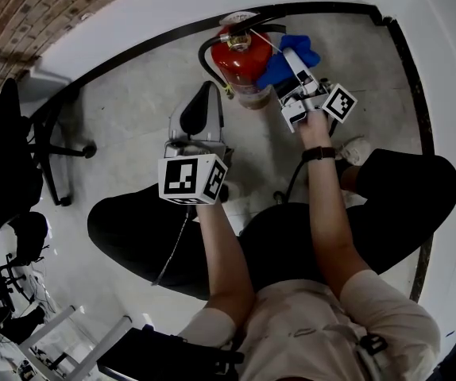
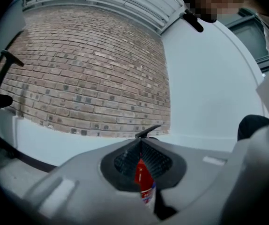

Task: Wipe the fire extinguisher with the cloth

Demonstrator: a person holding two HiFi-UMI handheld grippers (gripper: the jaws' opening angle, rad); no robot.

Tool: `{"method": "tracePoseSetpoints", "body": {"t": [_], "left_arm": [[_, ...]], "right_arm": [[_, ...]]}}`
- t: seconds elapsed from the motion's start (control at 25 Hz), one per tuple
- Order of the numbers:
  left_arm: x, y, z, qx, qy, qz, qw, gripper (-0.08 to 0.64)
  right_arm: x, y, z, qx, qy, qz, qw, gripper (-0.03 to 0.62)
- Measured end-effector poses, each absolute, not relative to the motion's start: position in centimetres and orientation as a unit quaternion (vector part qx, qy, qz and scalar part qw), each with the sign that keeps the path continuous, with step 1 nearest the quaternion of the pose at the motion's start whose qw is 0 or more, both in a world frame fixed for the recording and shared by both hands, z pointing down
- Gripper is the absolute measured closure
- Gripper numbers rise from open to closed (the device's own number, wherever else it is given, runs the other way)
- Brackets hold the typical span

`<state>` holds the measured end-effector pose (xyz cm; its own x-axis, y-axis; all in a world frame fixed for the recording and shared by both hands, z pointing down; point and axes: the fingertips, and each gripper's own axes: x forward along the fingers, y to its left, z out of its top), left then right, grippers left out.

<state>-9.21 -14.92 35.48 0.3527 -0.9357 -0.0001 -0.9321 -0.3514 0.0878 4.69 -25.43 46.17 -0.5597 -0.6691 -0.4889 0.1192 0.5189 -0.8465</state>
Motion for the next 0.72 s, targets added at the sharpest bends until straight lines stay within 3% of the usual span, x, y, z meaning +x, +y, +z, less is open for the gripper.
{"method": "tracePoseSetpoints", "body": {"t": [0.36, 0.52, 0.72], "left_arm": [[-8.9, -15.9, 36.6, 0.821, -0.569, -0.009, 0.048, 0.557], [-9.1, -16.5, 36.8, 0.817, -0.574, 0.003, 0.061, 0.557], [-10.3, -18.3, 37.2, 0.808, -0.587, 0.02, 0.05, 0.557]], "right_arm": [[3.4, -25.6, 62.5, -0.279, 0.658, -0.578, 0.394, 0.495], [3.1, -24.8, 69.2, -0.33, 0.635, -0.613, 0.336, 0.495], [2.9, -25.3, 72.3, -0.317, 0.629, -0.636, 0.315, 0.472]]}}
